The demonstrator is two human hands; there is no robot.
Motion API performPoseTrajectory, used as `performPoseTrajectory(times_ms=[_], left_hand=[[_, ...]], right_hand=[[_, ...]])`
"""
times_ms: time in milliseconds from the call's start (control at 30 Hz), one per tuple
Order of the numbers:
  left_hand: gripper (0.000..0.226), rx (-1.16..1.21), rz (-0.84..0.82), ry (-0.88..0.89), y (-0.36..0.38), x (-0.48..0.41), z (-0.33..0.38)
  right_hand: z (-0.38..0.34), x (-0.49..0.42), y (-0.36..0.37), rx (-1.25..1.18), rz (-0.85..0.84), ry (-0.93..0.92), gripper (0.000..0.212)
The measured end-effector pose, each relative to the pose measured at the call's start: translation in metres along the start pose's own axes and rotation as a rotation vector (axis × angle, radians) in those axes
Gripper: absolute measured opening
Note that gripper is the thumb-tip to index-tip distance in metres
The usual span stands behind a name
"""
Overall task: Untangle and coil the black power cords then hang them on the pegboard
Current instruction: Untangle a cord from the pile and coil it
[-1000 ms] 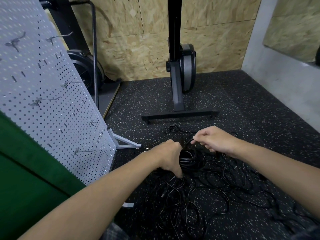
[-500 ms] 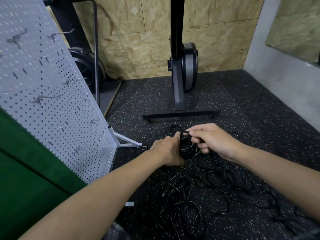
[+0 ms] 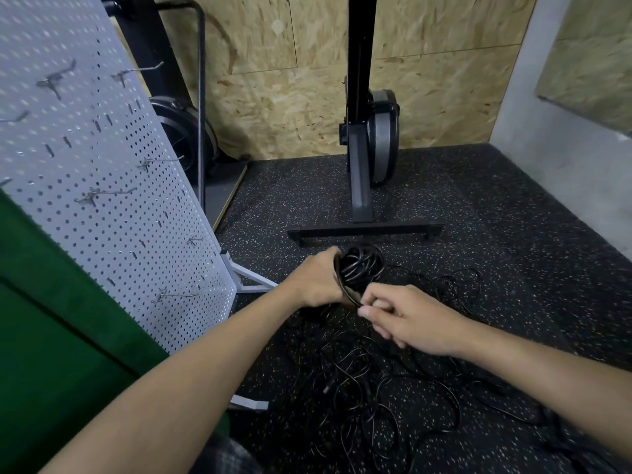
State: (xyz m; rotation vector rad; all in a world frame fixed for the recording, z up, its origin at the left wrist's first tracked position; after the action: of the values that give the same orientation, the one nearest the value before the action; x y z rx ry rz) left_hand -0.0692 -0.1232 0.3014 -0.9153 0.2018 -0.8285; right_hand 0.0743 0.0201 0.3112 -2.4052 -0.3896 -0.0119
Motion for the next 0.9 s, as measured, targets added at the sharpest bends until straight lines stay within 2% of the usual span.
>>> performPoseTrajectory(times_ms=[67, 233, 333, 433, 500, 633, 700, 733, 800, 867, 900], left_hand=[[0.065, 0.054, -0.024, 0.032, -0.003, 0.000, 0.002], [0.078, 0.091, -0.232, 0.138, 0.003, 0.004, 0.013], [0.082, 0.098, -0.297, 0.172, 0.003, 0.007, 0.021], [0.094, 0.113, -0.337, 0.207, 0.002, 0.014, 0.032], [0.095, 0.117, -0.359, 0.235, 0.001, 0.019, 0.042], [0.106, 0.032, -0.443, 0.264, 0.005, 0.027, 0.061], [0.117, -0.015, -0.499, 0.265, 0.010, 0.030, 0.069], [0.121, -0.043, -0.517, 0.269, 0.012, 0.032, 0.074], [0.126, -0.073, -0.527, 0.289, 0.015, 0.033, 0.081], [0.129, -0.053, -0.530, 0.315, 0.017, 0.035, 0.086], [0.131, -0.030, -0.531, 0.320, 0.017, 0.036, 0.087]], right_hand=[[0.009, -0.002, 0.000, -0.021, -0.085, 0.073, 0.026], [0.023, -0.002, -0.008, -0.113, -0.352, 0.169, 0.043], [0.028, 0.002, -0.012, -0.048, -0.429, 0.215, 0.053], [0.036, 0.005, -0.016, 0.053, -0.393, 0.286, 0.058], [0.036, 0.004, -0.017, 0.032, -0.346, 0.294, 0.056], [0.039, 0.007, -0.025, 0.098, -0.379, 0.310, 0.038], [0.044, 0.013, -0.030, 0.197, -0.374, 0.361, 0.048], [0.046, 0.015, -0.033, 0.236, -0.351, 0.370, 0.045], [0.046, 0.014, -0.037, 0.255, -0.303, 0.316, 0.016], [0.046, 0.011, -0.041, 0.223, -0.280, 0.286, 0.024], [0.046, 0.009, -0.042, 0.199, -0.273, 0.291, 0.021]])
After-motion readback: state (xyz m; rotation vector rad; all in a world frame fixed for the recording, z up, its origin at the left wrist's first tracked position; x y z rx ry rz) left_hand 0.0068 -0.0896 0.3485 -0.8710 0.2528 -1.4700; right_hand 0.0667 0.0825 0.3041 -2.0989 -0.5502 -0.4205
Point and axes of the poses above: each hand's wrist, its own x-axis away from the middle knuckle, its own y-axis out of the palm, z = x × y, the point moved 2 cm from there along -x, towards the middle knuckle, and after that the axes turned 7 degrees about -z, right-handed, at the moved point
